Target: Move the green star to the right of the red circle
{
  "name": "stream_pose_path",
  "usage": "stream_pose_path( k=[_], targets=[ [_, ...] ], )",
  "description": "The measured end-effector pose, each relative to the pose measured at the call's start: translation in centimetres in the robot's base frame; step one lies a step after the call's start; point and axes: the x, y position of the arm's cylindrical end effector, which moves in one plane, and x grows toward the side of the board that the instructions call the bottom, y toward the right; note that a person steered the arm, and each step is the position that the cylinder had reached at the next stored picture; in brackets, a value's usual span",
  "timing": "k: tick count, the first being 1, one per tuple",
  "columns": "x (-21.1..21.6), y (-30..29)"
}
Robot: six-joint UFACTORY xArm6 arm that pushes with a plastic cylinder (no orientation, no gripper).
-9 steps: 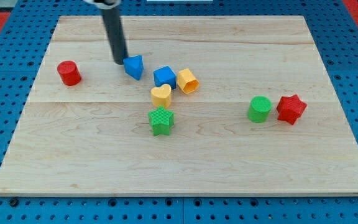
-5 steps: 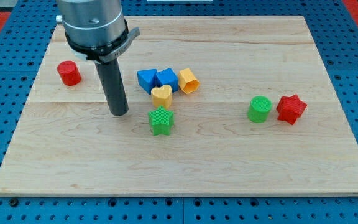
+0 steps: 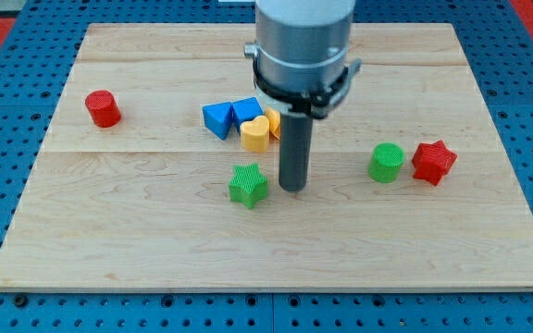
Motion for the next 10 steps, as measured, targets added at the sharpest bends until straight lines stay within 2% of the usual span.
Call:
stream_pose_path(
  k=[1,2,4,7,8,9,10],
  targets=[
    [0.6,-2.6],
    [0.6,-8.2],
    [-0.4,-9.3],
    [-6.7,-9.5],
    [-8.3,-13.8],
    [-9.7,-21.1],
    [-10.3,-22.2]
  ],
)
